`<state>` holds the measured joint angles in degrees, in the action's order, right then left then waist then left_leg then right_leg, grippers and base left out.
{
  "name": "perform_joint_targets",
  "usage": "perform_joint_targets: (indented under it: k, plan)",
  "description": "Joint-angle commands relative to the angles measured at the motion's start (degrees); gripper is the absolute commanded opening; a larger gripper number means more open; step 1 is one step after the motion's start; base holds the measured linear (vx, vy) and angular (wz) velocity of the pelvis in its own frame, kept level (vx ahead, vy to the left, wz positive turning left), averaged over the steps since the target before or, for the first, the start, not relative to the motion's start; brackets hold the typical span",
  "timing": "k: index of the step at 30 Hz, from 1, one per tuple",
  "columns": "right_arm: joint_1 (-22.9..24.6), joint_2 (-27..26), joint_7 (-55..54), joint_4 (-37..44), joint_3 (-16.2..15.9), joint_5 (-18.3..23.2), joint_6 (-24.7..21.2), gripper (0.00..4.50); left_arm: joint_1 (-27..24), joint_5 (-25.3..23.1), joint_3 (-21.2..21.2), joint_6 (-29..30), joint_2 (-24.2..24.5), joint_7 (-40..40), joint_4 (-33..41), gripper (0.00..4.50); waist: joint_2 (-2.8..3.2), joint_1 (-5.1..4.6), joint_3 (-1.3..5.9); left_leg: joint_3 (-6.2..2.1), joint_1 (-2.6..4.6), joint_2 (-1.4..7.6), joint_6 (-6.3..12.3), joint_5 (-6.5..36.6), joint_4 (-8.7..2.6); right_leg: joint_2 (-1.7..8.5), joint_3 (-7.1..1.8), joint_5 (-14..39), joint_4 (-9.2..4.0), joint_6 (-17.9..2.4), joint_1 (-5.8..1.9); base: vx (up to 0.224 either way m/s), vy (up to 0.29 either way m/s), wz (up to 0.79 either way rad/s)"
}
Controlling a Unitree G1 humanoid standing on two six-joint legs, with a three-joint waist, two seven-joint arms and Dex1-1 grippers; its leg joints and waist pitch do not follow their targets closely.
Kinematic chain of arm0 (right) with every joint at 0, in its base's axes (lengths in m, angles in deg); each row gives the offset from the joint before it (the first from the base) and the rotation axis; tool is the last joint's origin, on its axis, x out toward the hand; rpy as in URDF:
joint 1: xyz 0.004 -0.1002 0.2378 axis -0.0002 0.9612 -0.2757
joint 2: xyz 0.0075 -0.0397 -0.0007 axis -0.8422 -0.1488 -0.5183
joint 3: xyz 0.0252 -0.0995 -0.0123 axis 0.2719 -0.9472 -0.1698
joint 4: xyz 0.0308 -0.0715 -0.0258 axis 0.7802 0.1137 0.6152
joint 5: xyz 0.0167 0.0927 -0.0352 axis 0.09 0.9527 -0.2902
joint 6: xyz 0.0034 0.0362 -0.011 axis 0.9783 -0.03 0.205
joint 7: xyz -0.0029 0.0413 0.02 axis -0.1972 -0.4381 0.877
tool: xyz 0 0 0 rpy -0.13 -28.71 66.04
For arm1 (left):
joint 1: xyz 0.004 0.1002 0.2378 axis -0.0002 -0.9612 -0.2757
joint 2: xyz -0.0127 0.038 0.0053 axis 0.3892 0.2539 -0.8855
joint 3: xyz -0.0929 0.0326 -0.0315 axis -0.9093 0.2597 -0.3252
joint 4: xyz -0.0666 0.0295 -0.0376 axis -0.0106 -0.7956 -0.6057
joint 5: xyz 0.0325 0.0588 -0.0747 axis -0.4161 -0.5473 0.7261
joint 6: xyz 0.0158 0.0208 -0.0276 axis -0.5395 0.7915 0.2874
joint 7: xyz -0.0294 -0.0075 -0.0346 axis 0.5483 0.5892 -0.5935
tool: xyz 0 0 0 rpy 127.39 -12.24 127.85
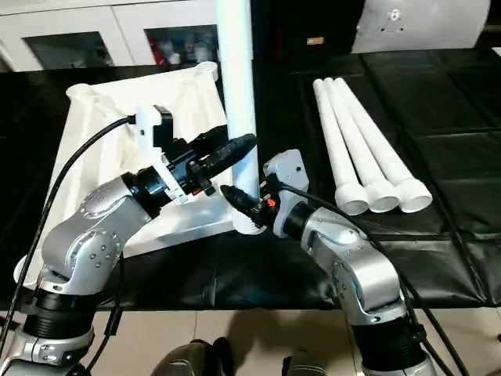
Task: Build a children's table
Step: Pick table leg
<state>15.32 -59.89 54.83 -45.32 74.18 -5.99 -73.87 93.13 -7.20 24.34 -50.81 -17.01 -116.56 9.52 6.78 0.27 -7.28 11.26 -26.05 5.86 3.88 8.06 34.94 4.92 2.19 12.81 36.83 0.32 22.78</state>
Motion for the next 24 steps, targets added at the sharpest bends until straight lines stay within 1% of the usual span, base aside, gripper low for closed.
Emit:
perform_joint_targets:
  k: [1,2,4,5,6,7,9,10,11,12,13,14,15,16,17,19,20,21,22,23,24]
  plan:
    - [-0.2,-0.2,-1.8,2.1,3.3,-0.6,3.5,1.91,-2.3,-3.7,0.8,1.0,2.4,1.1,-1.4,2.48,-1.47,-0.09,4.24,-4.27,3.16,6.68,-3.61,24.0,-5.30,4.84,-2.91,17.0,-5.46,-8.7,-0.66,0.000,0.000,0.00]
    - [-0.2,-0.3,-1.8,2.2,3.3,-0.5,3.5,1.91,-2.4,-3.9,0.9,0.7,2.6,0.8,-1.3,2.48,-1.78,-0.24,4.15,-4.27,3.27,6.71,-3.98,24.8,-5.39,4.71,-2.87,17.2,-5.60,-8.6,-0.54,0.000,0.000,0.00]
    - [0.0,-0.3,-1.5,2.8,3.2,-0.2,3.2,1.91,-2.9,-4.4,1.4,-0.5,3.6,-0.6,-1.0,2.48,-2.10,-0.19,4.28,-4.29,3.38,6.75,-3.98,24.7,-5.41,4.71,-2.87,16.9,-5.60,-8.6,-0.61,0.000,0.000,0.00]
    - [0.2,-0.2,-1.3,3.1,3.0,-0.2,3.1,1.91,-3.2,-4.1,1.5,-0.8,4.0,-1.6,-0.8,2.48,-2.10,-0.14,4.27,-4.23,3.28,6.70,-3.61,23.7,-5.46,4.76,-2.86,15.9,-5.61,-8.9,-0.67,0.000,0.000,0.00]
    - [0.4,-0.2,-1.2,3.4,3.0,-0.2,3.1,1.91,-3.5,-3.9,1.6,-0.9,4.4,-2.5,-0.6,2.48,-2.01,-0.09,4.34,-4.09,3.36,6.78,-3.30,22.8,-5.58,4.64,-2.86,14.7,-5.54,-9.0,-0.67,0.000,0.000,0.00]
    - [0.6,-0.3,-1.2,3.5,3.0,-0.2,3.1,1.91,-3.6,-3.9,1.7,-1.0,4.6,-2.7,-0.6,2.48,-2.06,-0.14,4.38,-3.99,3.36,6.72,-2.95,22.1,-5.57,4.60,-2.81,13.4,-5.52,-9.3,-0.75,0.000,0.000,0.00]
    - [1.7,-0.6,-1.6,4.4,3.0,-0.1,3.3,1.91,-4.5,-3.4,2.3,-1.5,5.6,-5.0,0.1,2.49,-1.61,-0.17,4.37,-3.85,3.27,6.64,-2.50,21.3,-5.71,4.52,-2.73,12.9,-5.53,-9.1,-0.80,0.000,0.000,0.00]
    - [2.3,-0.8,-1.8,4.9,3.2,0.1,3.4,1.91,-4.8,-3.2,2.5,-1.3,5.9,-5.6,0.3,2.49,-1.62,-0.13,4.39,-3.78,3.43,6.72,-2.51,21.4,-5.74,4.48,-2.79,12.7,-5.60,-9.0,-0.65,0.000,0.000,0.00]
    - [3.2,-1.0,-2.0,5.6,3.3,0.3,3.7,1.91,-5.2,-3.0,2.9,-1.3,6.3,-6.2,0.4,2.49,-1.45,-0.17,4.48,-3.76,3.44,6.70,-2.53,21.0,-5.80,4.33,-2.71,11.3,-5.39,-9.2,-0.67,0.000,0.000,0.00]
    - [4.2,-1.2,-2.3,6.4,3.4,0.3,4.2,1.91,-5.6,-2.9,3.3,-1.6,6.8,-7.1,0.6,2.49,-1.07,-0.07,4.40,-3.76,3.57,6.74,-2.74,21.4,-5.97,4.20,-2.65,10.6,-5.35,-9.3,-0.50,0.000,0.000,0.00]
    - [4.8,-1.4,-2.5,6.8,3.4,0.3,4.4,1.91,-5.9,-2.9,3.5,-1.8,7.0,-7.3,0.6,2.49,-1.12,0.10,4.54,-3.74,3.83,6.84,-2.87,21.6,-6.00,4.15,-2.65,10.0,-5.38,-9.3,-0.43,0.000,0.000,0.00]
    - [5.5,-1.5,-2.6,7.4,3.5,0.4,4.7,1.91,-6.1,-3.0,3.7,-1.9,7.2,-7.2,0.4,2.49,-1.06,0.15,4.49,-3.70,3.80,6.79,-2.90,21.5,-6.04,4.13,-2.60,8.4,-5.26,-9.9,-0.52,0.000,0.000,0.00]
    - [6.2,-1.6,-2.7,7.8,3.6,0.4,4.8,1.91,-6.3,-3.1,3.9,-2.3,7.4,-7.4,0.3,2.49,-0.71,0.22,4.33,-3.76,3.62,6.70,-3.09,22.2,-6.12,4.25,-2.57,8.3,-5.16,-10.3,-0.55,0.000,0.000,0.00]
    - [6.8,-1.6,-2.8,8.3,3.6,0.4,4.9,1.91,-6.5,-3.1,3.9,-2.5,7.5,-7.6,0.2,2.65,-0.64,0.24,4.25,-3.75,3.64,6.73,-3.28,23.0,-6.18,4.31,-2.60,8.8,-5.30,-10.1,-0.55,0.000,0.000,0.00]
    - [7.3,-1.6,-2.9,8.6,3.6,0.3,5.1,1.91,-6.6,-3.1,3.7,-2.6,7.3,-7.4,0.1,2.75,-0.73,0.24,4.23,-3.84,3.70,6.74,-3.73,23.9,-6.19,4.37,-2.62,9.2,-5.22,-10.1,-0.62,0.000,0.000,0.00]
    - [7.9,-1.8,-3.3,8.9,3.7,0.2,5.3,1.91,-6.9,-2.9,2.9,-2.9,6.8,-7.1,0.0,2.85,-0.52,0.09,4.05,-3.94,3.68,6.70,-4.74,25.8,-6.27,4.49,-2.66,11.1,-5.35,-10.0,-0.60,0.000,0.000,0.00]
    - [8.2,-1.9,-3.5,9.0,3.8,0.0,5.4,1.91,-7.2,-2.5,2.3,-3.0,6.4,-6.9,0.0,2.95,-0.64,0.03,3.96,-3.90,3.77,6.70,-5.02,26.6,-6.27,4.51,-2.70,12.0,-5.55,-9.8,-0.48,0.000,0.000,0.00]
    - [8.4,-2.2,-4.2,9.3,4.1,-0.1,5.3,1.91,-7.7,-2.5,1.3,-3.7,5.5,-5.5,0.2,2.95,-0.59,-0.02,3.89,-4.01,3.77,6.66,-5.59,27.8,-6.22,4.67,-2.76,13.7,-5.64,-9.7,-0.48,0.000,0.000,0.00]
    - [8.7,-2.4,-5.7,10.0,4.8,-0.5,4.6,1.91,-8.7,-3.2,-0.5,-5.5,4.0,-2.2,0.7,3.20,-0.76,-0.03,3.99,-4.07,3.79,6.75,-5.89,28.1,-6.19,4.71,-2.77,14.1,-5.66,-9.7,-0.51,0.000,0.000,0.00]
    - [8.8,-2.3,-7.9,10.7,5.1,-1.9,3.4,1.91,-9.1,-4.0,-1.4,-5.8,3.3,0.3,0.9,3.28,-0.90,0.00,3.97,-4.15,3.68,6.80,-5.95,28.4,-6.09,4.95,-2.83,15.6,-5.90,-9.3,-0.60,0.000,0.000,0.00]
    - [8.8,-2.3,-8.6,10.9,5.1,-2.5,3.0,1.91,-9.2,-4.3,-1.5,-5.7,3.3,0.9,0.9,3.28,-0.92,-0.03,4.03,-4.20,3.72,6.86,-6.15,28.0,-6.13,4.72,-2.83,15.4,-5.80,-9.0,-0.54,0.000,0.000,0.00]
